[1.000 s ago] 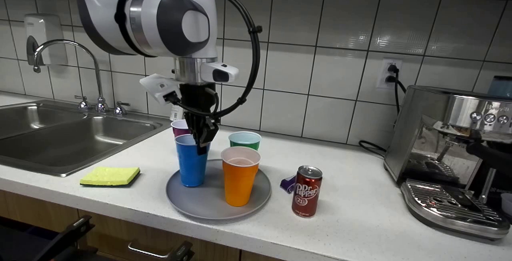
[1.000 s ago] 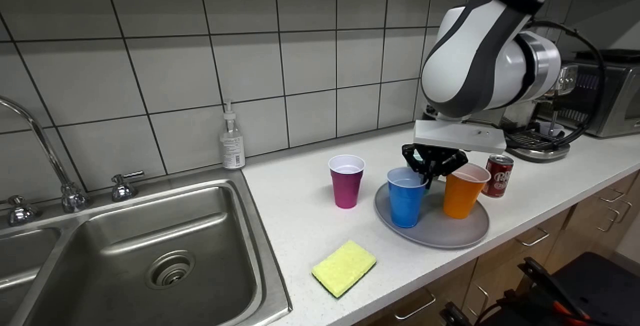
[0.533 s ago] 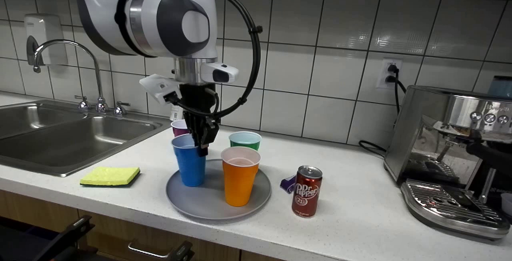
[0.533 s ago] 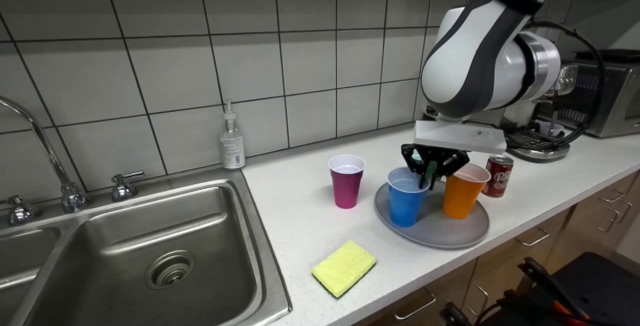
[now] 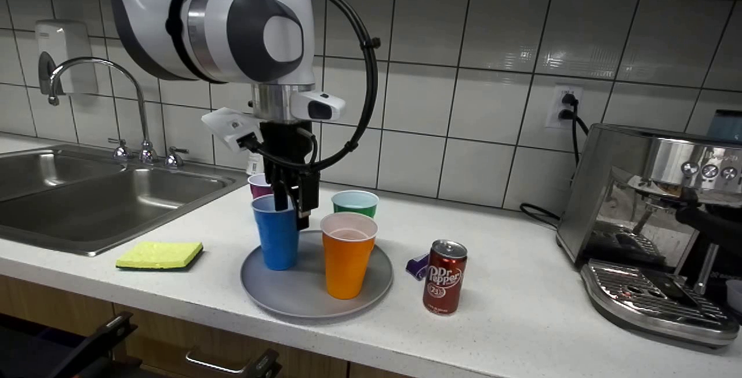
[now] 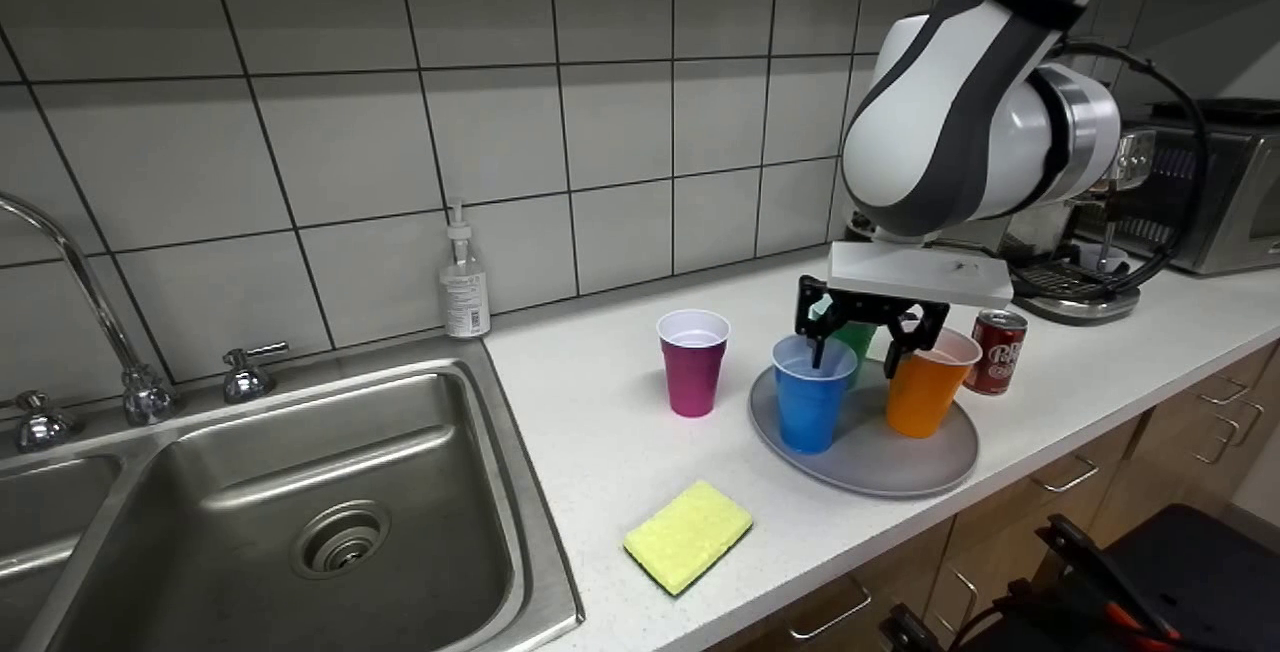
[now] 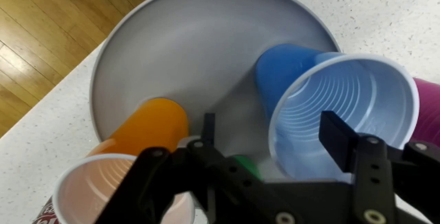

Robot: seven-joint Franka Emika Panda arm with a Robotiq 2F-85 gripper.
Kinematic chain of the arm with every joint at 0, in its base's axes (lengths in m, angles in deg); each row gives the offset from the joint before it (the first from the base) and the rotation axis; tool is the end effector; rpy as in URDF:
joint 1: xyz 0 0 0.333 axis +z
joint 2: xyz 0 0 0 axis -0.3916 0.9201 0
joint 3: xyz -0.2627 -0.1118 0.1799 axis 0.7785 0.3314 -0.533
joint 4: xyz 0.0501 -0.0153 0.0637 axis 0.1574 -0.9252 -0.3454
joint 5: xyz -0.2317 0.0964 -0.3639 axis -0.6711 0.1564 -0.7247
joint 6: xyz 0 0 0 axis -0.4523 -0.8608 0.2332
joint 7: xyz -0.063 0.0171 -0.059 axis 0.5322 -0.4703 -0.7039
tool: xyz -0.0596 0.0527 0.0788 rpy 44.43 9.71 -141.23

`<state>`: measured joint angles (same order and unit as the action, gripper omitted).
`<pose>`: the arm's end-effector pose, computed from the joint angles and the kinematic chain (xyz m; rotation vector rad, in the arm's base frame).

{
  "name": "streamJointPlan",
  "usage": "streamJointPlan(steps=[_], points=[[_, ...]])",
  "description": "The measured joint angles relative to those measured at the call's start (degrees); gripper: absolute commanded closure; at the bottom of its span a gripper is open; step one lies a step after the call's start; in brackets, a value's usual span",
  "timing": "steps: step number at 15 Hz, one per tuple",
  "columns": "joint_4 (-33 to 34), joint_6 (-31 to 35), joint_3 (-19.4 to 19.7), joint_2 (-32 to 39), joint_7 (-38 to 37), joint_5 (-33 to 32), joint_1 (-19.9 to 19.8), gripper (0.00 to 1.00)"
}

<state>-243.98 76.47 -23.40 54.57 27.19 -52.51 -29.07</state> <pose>0.4151 -0.0464 0.2115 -2.9924 0.9188 -0.1743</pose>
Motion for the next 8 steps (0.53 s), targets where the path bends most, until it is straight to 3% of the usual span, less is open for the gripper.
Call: streamJointPlan(steps=[8], points=[[0.0,0.0,0.0,-1.6,2.7,1.6,0.3,0.00]])
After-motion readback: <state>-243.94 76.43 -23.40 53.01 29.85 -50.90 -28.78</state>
